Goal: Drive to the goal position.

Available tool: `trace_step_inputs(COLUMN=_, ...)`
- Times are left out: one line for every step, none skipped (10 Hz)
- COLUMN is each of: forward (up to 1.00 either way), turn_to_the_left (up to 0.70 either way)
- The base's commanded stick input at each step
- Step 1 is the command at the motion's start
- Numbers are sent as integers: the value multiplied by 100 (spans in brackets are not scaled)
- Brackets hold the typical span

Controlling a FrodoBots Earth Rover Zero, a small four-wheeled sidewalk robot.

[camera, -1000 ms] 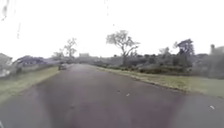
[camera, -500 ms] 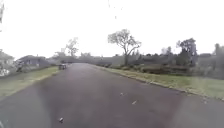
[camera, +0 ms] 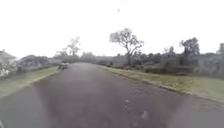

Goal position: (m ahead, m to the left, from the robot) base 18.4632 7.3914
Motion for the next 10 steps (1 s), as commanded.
trace_step_inputs(forward=70, turn_to_the_left=0)
trace_step_inputs(forward=70, turn_to_the_left=0)
trace_step_inputs(forward=70, turn_to_the_left=0)
trace_step_inputs(forward=70, turn_to_the_left=0)
trace_step_inputs(forward=70, turn_to_the_left=0)
trace_step_inputs(forward=70, turn_to_the_left=0)
trace_step_inputs(forward=70, turn_to_the_left=0)
trace_step_inputs(forward=70, turn_to_the_left=0)
trace_step_inputs(forward=70, turn_to_the_left=0)
trace_step_inputs(forward=70, turn_to_the_left=0)
